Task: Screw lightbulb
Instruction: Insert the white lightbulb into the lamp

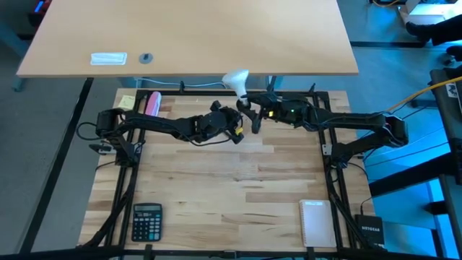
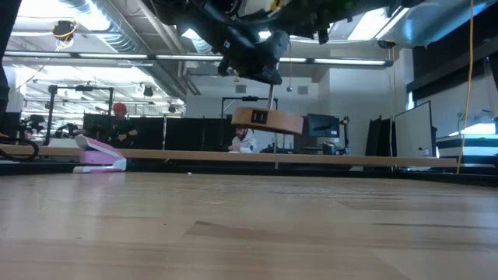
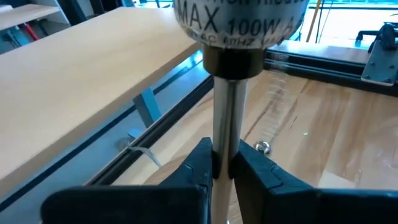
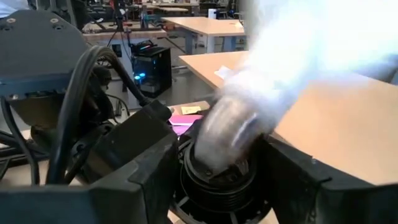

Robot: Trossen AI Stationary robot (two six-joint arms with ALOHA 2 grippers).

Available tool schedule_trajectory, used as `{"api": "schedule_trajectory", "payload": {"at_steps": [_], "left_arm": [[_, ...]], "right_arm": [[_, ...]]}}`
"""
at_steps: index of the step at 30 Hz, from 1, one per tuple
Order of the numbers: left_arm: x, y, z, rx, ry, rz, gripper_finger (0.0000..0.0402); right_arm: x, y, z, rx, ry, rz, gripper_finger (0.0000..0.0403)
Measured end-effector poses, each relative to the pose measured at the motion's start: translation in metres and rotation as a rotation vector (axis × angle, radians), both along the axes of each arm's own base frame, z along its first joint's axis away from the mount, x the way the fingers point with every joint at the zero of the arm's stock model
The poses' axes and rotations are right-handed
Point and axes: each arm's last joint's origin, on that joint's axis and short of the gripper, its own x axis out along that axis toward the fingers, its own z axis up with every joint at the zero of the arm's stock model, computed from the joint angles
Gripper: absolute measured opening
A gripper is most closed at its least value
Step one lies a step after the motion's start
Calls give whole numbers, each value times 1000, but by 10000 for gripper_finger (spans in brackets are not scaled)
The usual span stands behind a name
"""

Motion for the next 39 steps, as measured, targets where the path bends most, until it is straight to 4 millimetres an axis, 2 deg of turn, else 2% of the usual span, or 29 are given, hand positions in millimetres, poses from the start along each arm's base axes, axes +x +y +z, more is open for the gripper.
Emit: {"api": "schedule_trajectory", "payload": {"at_steps": [5,12,18,22,26,33,39], "left_arm": [[0,-2,-2,10,31,-13,29],[-10,-33,-24,-58,264,-83,29],[-20,-50,-40,-90,334,-88,29],[-23,-55,-47,-104,343,-91,29],[-25,-52,-51,-137,297,-153,29],[-36,-43,-75,-161,74,-244,29],[-46,-38,-88,-158,27,-268,29]], "right_arm": [[0,1,-1,-28,26,28,217],[-5,7,-16,36,186,197,218],[-9,9,-28,52,322,215,218],[-12,9,-33,54,382,222,218],[-14,10,-37,45,405,226,218],[-17,10,-46,50,422,221,218],[-27,12,-35,21,395,205,218]]}}
